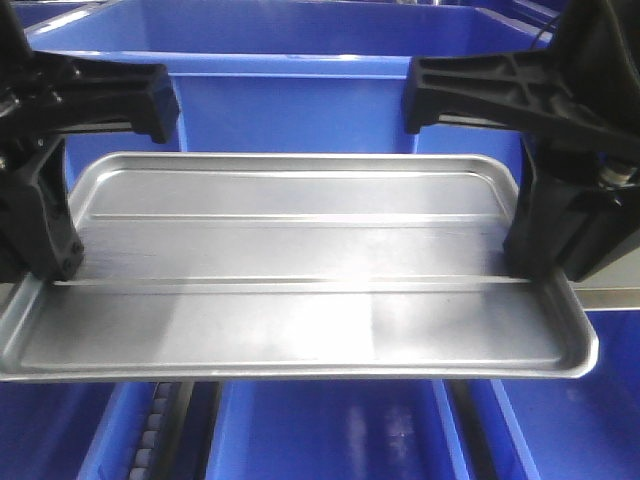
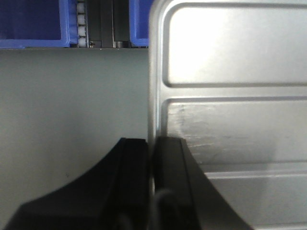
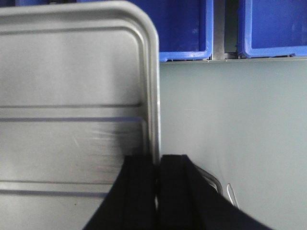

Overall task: Grab silver tray and place in blue box
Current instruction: 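Hold the tray level in both grippers while the base drives to the blue crate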

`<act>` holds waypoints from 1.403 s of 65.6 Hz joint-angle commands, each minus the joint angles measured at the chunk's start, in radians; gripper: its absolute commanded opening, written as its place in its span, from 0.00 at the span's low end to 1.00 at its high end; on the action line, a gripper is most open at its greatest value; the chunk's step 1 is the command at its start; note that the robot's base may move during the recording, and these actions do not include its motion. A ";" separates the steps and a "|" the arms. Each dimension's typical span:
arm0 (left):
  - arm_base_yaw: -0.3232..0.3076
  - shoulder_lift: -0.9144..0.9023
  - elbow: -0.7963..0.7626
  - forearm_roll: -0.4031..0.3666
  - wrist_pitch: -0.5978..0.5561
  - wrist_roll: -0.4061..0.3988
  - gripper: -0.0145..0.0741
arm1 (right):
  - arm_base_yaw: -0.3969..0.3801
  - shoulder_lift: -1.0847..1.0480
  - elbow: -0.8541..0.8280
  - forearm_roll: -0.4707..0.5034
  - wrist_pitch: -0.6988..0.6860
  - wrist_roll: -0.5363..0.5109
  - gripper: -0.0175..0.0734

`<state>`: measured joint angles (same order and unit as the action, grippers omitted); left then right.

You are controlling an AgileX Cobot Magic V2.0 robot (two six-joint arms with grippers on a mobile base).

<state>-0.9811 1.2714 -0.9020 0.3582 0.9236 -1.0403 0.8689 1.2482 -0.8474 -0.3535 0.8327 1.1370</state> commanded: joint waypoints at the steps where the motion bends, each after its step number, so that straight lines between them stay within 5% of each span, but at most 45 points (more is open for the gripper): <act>1: 0.002 -0.027 -0.026 0.022 -0.014 0.002 0.16 | 0.001 -0.024 -0.033 -0.041 -0.033 -0.001 0.26; 92: 0.002 -0.027 -0.026 0.022 -0.016 0.002 0.16 | 0.001 -0.024 -0.033 -0.041 -0.057 -0.001 0.26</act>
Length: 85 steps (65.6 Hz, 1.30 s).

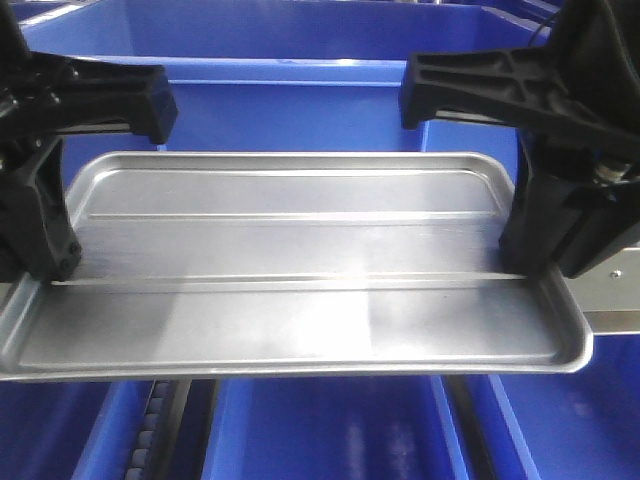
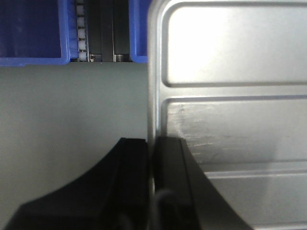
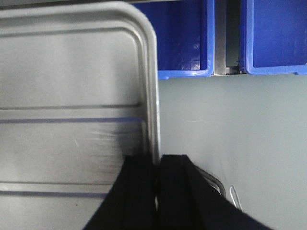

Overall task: Grab silver tray and place in blue box
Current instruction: 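Hold the tray level in both grippers while the base drives to the blue crate, then lower the held tray with both grippers into the blue crate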

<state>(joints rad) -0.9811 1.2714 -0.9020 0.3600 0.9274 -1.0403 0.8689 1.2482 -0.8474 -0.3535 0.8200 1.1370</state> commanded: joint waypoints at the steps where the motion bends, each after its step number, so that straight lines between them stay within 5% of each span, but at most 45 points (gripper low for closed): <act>1: 0.002 -0.027 -0.026 0.020 -0.019 0.002 0.16 | 0.001 -0.024 -0.033 -0.041 -0.045 -0.001 0.26; 19: 0.011 -0.027 -0.065 0.025 -0.029 0.017 0.16 | -0.011 -0.024 -0.047 -0.026 -0.043 -0.025 0.26; 33: 0.135 -0.027 -0.206 -0.194 -0.052 0.327 0.16 | -0.075 -0.024 -0.157 0.159 -0.043 -0.298 0.26; 47: 0.253 -0.027 -0.324 -0.248 -0.057 0.483 0.16 | -0.149 -0.012 -0.329 0.216 -0.021 -0.446 0.26; 69: 0.459 0.164 -0.627 -0.578 -0.064 0.864 0.16 | -0.347 0.164 -0.664 0.438 0.006 -0.770 0.26; 85: 0.535 0.361 -0.882 -0.638 -0.041 0.920 0.16 | -0.466 0.358 -0.871 0.625 0.016 -0.960 0.26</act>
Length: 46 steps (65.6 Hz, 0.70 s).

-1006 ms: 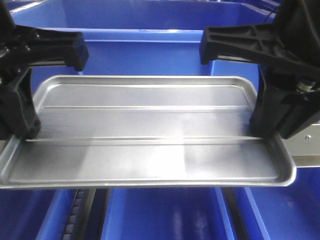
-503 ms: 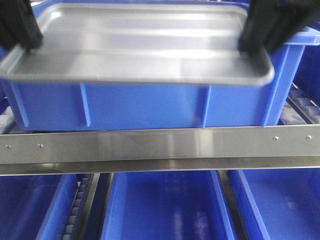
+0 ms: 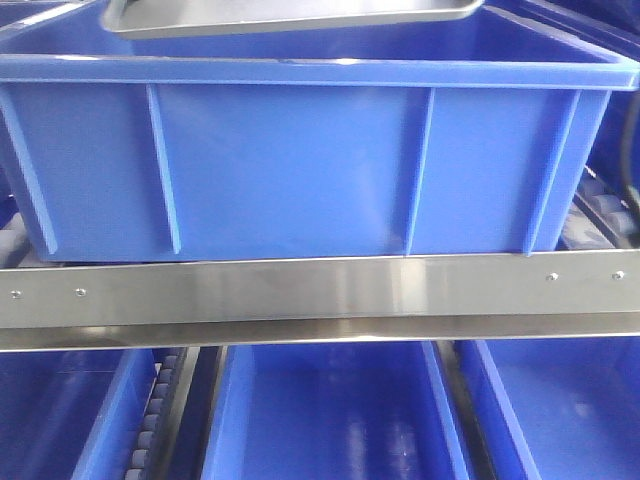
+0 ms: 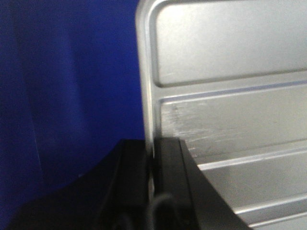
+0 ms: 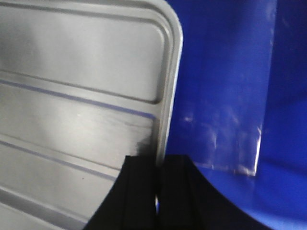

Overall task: Grab silver tray and place in blue box
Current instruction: 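Lower the held tray with both grippers into the blue crate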

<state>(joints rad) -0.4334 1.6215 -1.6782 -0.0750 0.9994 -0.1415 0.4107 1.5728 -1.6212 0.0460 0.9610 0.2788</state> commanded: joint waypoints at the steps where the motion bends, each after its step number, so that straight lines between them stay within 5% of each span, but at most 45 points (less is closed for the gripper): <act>1: -0.010 0.021 -0.123 -0.204 -0.113 0.024 0.16 | -0.014 0.046 -0.103 0.230 -0.125 -0.111 0.26; 18: 0.013 0.159 -0.205 -0.207 -0.147 0.050 0.16 | -0.077 0.221 -0.265 0.286 -0.111 -0.165 0.26; 46: 0.013 0.212 -0.205 -0.205 -0.179 0.050 0.16 | -0.089 0.258 -0.275 0.284 -0.151 -0.165 0.26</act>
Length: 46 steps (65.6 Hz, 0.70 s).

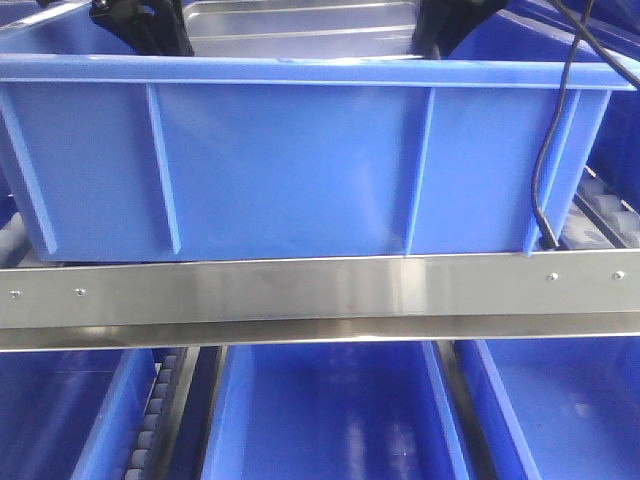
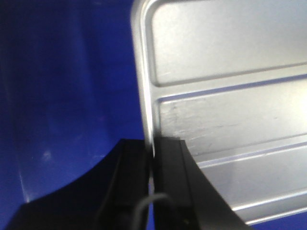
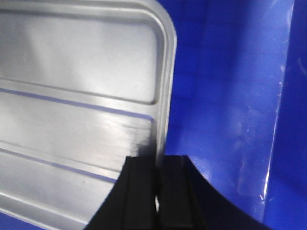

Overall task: Grab silver tray and place in blue box
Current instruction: 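Lower the held tray with both grippers into the blue crate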

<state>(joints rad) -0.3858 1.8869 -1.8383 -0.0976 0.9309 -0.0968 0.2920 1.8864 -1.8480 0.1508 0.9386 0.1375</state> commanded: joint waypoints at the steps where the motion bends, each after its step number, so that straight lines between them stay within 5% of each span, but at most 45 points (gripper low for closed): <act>1: -0.035 -0.053 -0.045 -0.182 -0.110 0.005 0.16 | 0.030 -0.055 -0.048 0.179 -0.131 -0.024 0.26; 46: -0.035 -0.053 -0.045 -0.181 -0.135 0.005 0.16 | 0.028 -0.024 -0.047 0.171 -0.120 -0.024 0.26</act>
<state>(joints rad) -0.3858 1.8869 -1.8383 -0.0958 0.8989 -0.0968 0.2887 1.9205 -1.8486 0.1489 0.9076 0.1356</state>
